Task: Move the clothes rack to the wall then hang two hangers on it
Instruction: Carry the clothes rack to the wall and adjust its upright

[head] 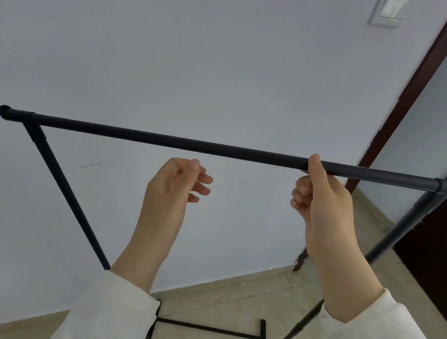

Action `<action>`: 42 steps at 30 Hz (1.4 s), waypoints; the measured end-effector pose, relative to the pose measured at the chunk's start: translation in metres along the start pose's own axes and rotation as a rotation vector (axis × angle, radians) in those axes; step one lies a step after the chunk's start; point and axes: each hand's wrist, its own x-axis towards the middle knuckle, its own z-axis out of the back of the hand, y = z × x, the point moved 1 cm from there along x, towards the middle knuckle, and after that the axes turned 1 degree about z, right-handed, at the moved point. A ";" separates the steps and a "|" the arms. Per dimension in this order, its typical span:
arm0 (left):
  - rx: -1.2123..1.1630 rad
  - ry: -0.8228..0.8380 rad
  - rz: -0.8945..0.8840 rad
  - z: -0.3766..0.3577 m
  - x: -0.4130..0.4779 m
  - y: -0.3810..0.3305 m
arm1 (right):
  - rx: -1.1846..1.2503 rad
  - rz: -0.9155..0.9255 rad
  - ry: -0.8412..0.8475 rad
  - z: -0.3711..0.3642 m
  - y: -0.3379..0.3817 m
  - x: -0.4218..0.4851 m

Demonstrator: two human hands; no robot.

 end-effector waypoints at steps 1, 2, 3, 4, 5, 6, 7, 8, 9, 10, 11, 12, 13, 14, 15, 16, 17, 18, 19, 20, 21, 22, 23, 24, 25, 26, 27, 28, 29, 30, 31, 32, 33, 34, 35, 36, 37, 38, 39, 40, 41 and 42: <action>0.034 0.045 -0.060 -0.004 -0.003 -0.008 | -0.023 0.007 0.019 0.004 -0.001 -0.002; 0.064 0.088 -0.121 -0.008 -0.006 -0.017 | -0.060 0.016 0.040 0.009 -0.003 -0.003; 0.088 0.129 -0.184 -0.014 -0.008 -0.028 | -0.107 0.026 0.061 0.015 -0.005 -0.005; 0.112 0.170 -0.245 -0.021 -0.010 -0.038 | -0.158 0.036 0.079 0.024 -0.007 -0.006; 0.148 0.209 -0.304 -0.027 -0.011 -0.049 | -0.211 0.045 0.092 0.034 -0.010 -0.007; 0.202 0.246 -0.360 -0.036 -0.011 -0.058 | -0.261 0.052 0.099 0.046 -0.013 -0.008; 0.268 0.277 -0.411 -0.046 -0.012 -0.067 | -0.307 0.056 0.100 0.059 -0.016 -0.008; 0.335 0.303 -0.453 -0.058 -0.011 -0.074 | -0.348 0.057 0.098 0.075 -0.019 -0.009; 0.399 0.321 -0.486 -0.070 -0.009 -0.080 | -0.382 0.055 0.091 0.089 -0.021 -0.008; 0.463 0.336 -0.518 -0.080 -0.006 -0.085 | -0.408 0.046 0.077 0.103 -0.024 -0.007; 0.527 0.356 -0.546 -0.094 -0.002 -0.089 | -0.426 0.039 0.052 0.120 -0.026 -0.005; 0.593 0.380 -0.565 -0.106 0.002 -0.092 | -0.439 0.035 0.022 0.135 -0.028 -0.002; 0.652 0.408 -0.575 -0.117 0.006 -0.094 | -0.451 0.032 -0.011 0.149 -0.030 0.002; 0.704 0.437 -0.581 -0.128 0.008 -0.096 | -0.464 0.035 -0.042 0.163 -0.031 0.007; 0.750 0.463 -0.582 -0.139 0.010 -0.097 | -0.475 0.045 -0.065 0.175 -0.032 0.012; 0.796 0.489 -0.580 -0.147 0.011 -0.099 | -0.481 0.060 -0.077 0.184 -0.033 0.017; 0.846 0.515 -0.574 -0.155 0.011 -0.100 | -0.482 0.078 -0.080 0.192 -0.034 0.023; 0.899 0.540 -0.566 -0.162 0.011 -0.100 | -0.487 0.095 -0.071 0.198 -0.035 0.029; 0.949 0.560 -0.566 -0.167 0.011 -0.100 | -0.502 0.111 -0.050 0.202 -0.036 0.033; 0.996 0.572 -0.568 -0.171 0.011 -0.099 | -0.525 0.124 -0.021 0.204 -0.038 0.037; 1.040 0.574 -0.569 -0.174 0.011 -0.097 | -0.550 0.136 0.008 0.205 -0.040 0.041; 1.078 0.571 -0.570 -0.175 0.011 -0.097 | -0.571 0.145 0.034 0.205 -0.042 0.043; 1.112 0.564 -0.569 -0.175 0.012 -0.095 | -0.583 0.154 0.053 0.204 -0.045 0.045; 1.143 0.551 -0.573 -0.175 0.013 -0.095 | -0.589 0.164 0.066 0.202 -0.047 0.047; 1.171 0.538 -0.580 -0.174 0.014 -0.093 | -0.599 0.172 0.075 0.200 -0.048 0.048; 1.193 0.529 -0.589 -0.173 0.015 -0.092 | -0.613 0.180 0.078 0.198 -0.050 0.049; 1.204 0.524 -0.596 -0.172 0.017 -0.091 | -0.626 0.188 0.075 0.196 -0.052 0.051; 1.202 0.526 -0.596 -0.172 0.017 -0.090 | -0.635 0.199 0.070 0.194 -0.053 0.052; 1.197 0.533 -0.595 -0.171 0.019 -0.089 | -0.640 0.210 0.063 0.192 -0.054 0.053; 1.194 0.543 -0.597 -0.171 0.021 -0.088 | -0.642 0.223 0.055 0.190 -0.055 0.053; 1.193 0.554 -0.599 -0.171 0.024 -0.088 | -0.644 0.234 0.046 0.188 -0.056 0.054; 1.190 0.562 -0.603 -0.171 0.026 -0.087 | -0.645 0.243 0.038 0.186 -0.056 0.055; 1.186 0.568 -0.613 -0.171 0.029 -0.087 | -0.642 0.253 0.031 0.185 -0.055 0.057; 1.183 0.572 -0.628 -0.170 0.033 -0.086 | -0.643 0.263 0.024 0.183 -0.054 0.060; 1.185 0.574 -0.650 -0.170 0.036 -0.086 | -0.649 0.274 0.018 0.181 -0.053 0.062; 1.191 0.574 -0.672 -0.170 0.040 -0.086 | -0.660 0.288 0.016 0.179 -0.051 0.065; 1.194 0.573 -0.687 -0.169 0.044 -0.085 | -0.673 0.298 0.016 0.176 -0.050 0.068; 1.191 0.570 -0.695 -0.168 0.049 -0.085 | -0.680 0.305 0.016 0.174 -0.049 0.071; 1.182 0.566 -0.696 -0.166 0.053 -0.084 | -0.682 0.310 0.019 0.171 -0.048 0.074; 1.169 0.559 -0.699 -0.165 0.057 -0.084 | -0.684 0.314 0.019 0.168 -0.048 0.077; 1.158 0.552 -0.703 -0.164 0.060 -0.083 | -0.690 0.316 0.019 0.165 -0.047 0.080; 1.150 0.543 -0.709 -0.163 0.064 -0.082 | -0.701 0.319 0.017 0.163 -0.047 0.084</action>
